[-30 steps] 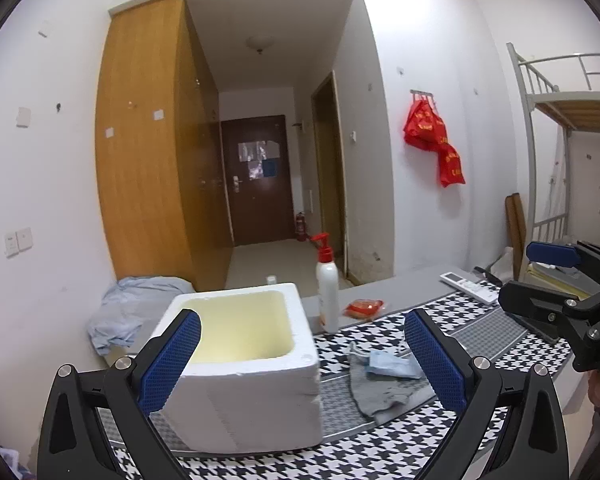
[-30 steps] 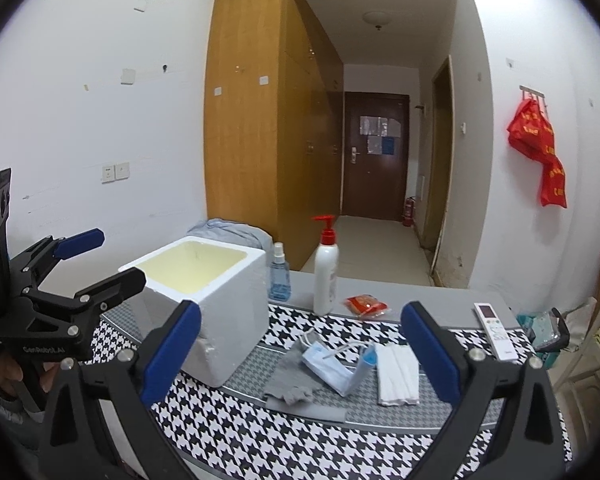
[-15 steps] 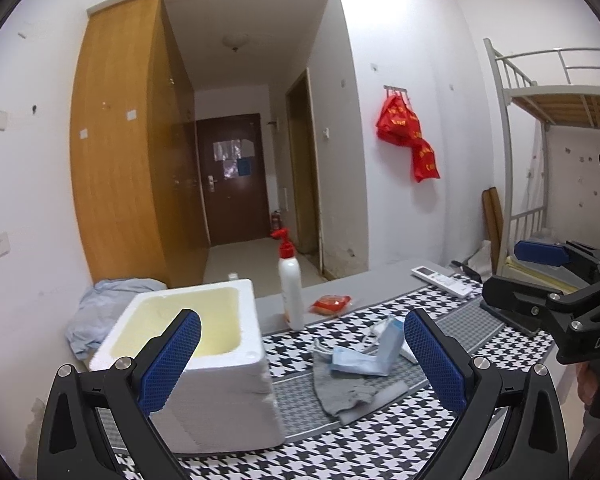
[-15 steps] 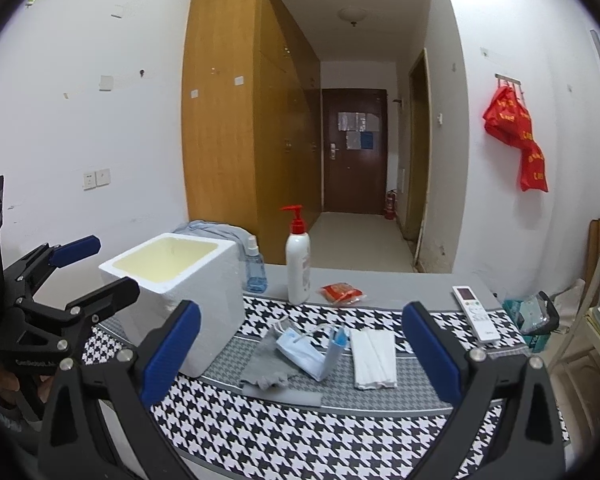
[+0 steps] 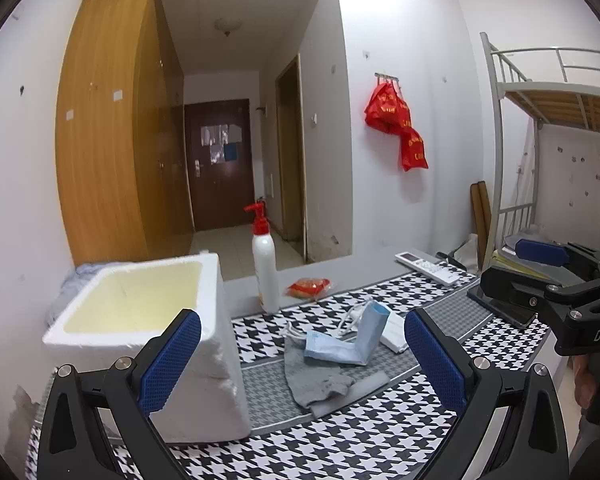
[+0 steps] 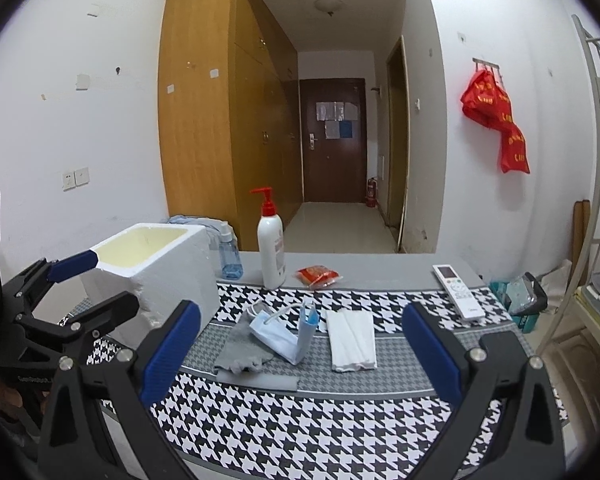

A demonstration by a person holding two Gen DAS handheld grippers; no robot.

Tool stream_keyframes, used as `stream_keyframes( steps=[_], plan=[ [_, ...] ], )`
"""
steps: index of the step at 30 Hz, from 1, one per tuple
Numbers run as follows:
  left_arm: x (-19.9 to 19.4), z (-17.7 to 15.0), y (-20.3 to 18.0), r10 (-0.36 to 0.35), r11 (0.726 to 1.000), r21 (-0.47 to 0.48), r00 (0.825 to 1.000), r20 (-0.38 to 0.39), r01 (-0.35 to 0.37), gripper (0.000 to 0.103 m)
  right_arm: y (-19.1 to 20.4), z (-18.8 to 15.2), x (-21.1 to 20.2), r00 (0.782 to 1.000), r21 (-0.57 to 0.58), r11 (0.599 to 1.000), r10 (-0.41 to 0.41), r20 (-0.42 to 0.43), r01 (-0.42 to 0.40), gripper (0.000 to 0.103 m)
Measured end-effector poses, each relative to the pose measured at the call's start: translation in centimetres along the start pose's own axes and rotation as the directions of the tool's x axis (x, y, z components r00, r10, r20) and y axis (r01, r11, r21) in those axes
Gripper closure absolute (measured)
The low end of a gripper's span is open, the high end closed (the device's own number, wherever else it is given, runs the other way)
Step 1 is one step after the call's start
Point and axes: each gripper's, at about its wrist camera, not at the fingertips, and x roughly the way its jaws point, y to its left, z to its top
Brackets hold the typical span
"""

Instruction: Organize soft objects

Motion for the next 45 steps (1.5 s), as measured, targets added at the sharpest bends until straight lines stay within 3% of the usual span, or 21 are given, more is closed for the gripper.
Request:
stream_keyframes(
  steps=[3, 29, 45],
  plan=[
    [0.5, -0.5, 0.0, -0.011, 1.000, -0.010, 1.000, -0.010, 0.011, 0.001, -0.1, -0.3, 0.3, 0.999, -0.007, 0.999, -0.035, -0.003, 0.035, 0.001],
    [3.8, -2.7, -1.0, -0.022, 1.000, 0.004, 0.994, -0.105, 0.022, 0.001, -2.2, -2.1, 3.3, 0.993, 0.034, 0.998, -0.049, -0.104, 0.052, 0.001],
    [7.9, -3.6, -1.0, -0.030, 1.000, -0.004, 0.979, -0.202, 0.029, 0.001, -3.5, -3.1, 6.9, 0.980, 0.028, 0.997, -0.067, -0.190, 0.074, 0.001]
  ],
)
